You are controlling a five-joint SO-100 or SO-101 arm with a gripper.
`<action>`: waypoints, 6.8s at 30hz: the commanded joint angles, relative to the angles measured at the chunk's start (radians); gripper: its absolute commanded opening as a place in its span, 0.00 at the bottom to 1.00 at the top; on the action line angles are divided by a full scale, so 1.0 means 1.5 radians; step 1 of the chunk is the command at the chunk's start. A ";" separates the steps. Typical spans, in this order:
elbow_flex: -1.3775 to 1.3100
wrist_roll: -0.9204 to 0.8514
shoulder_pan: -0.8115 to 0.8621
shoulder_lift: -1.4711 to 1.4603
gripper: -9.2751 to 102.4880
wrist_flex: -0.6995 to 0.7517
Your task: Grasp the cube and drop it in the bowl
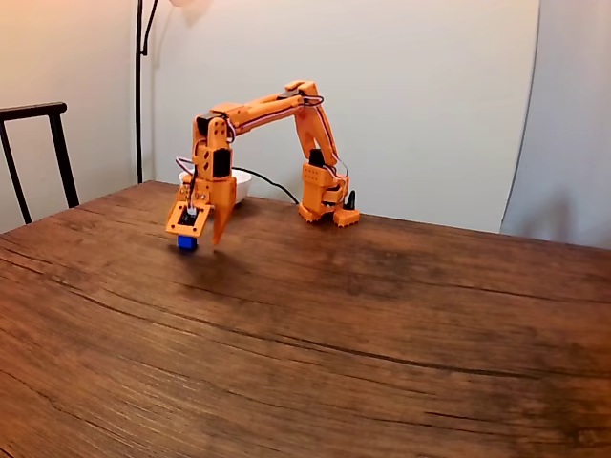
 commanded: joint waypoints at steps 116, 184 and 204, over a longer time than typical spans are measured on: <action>0.475 0.087 0.572 0.764 0.16 -0.056; 0.773 -0.265 -0.345 1.465 0.08 0.089; 1.104 -0.333 -0.357 1.465 0.08 -0.161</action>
